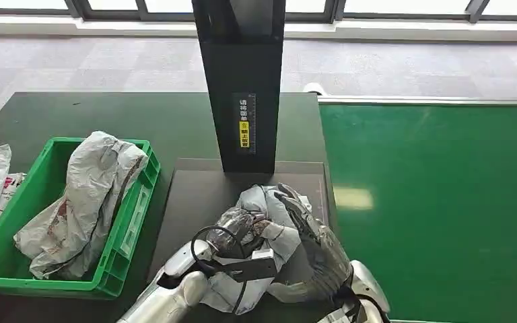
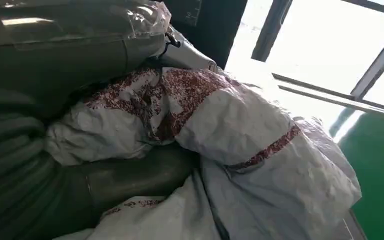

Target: Moved the parcel from conveyor to table for the left to box.

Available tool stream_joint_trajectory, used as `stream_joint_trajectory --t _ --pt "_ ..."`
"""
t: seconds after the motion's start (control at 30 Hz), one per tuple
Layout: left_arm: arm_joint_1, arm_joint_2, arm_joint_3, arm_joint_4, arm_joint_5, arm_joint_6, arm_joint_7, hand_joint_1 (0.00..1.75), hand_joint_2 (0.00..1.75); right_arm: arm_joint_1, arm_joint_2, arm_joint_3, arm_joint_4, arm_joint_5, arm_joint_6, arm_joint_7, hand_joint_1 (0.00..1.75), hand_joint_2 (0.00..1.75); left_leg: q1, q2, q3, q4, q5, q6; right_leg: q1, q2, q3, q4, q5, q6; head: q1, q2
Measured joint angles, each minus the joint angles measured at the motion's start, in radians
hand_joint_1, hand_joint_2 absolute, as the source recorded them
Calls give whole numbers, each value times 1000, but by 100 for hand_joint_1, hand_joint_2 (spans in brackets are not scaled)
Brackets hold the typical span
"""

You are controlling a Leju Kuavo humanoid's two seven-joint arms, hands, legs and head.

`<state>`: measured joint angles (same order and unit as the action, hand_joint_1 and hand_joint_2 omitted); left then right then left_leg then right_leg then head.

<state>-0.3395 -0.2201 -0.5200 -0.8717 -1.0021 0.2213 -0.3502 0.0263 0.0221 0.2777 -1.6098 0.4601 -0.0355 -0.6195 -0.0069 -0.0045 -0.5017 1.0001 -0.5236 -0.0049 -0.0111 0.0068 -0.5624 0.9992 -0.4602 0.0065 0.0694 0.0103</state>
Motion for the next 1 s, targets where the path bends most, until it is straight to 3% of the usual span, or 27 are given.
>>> stream_joint_trajectory --t 0.37,1.0 --pt "68 14 33 -93 86 121 -20 175 175 33 0 -1 -16 -10 -12 -3 0 175 0 0 3 0 0 0 0 0 -4 0 0 0 0 0" --pt "214 47 321 -423 315 301 -92 175 175 146 30 -35 -175 -36 -5 -8 0 175 0 0 2 0 0 0 0 0 -6 1 0 0 0 0"
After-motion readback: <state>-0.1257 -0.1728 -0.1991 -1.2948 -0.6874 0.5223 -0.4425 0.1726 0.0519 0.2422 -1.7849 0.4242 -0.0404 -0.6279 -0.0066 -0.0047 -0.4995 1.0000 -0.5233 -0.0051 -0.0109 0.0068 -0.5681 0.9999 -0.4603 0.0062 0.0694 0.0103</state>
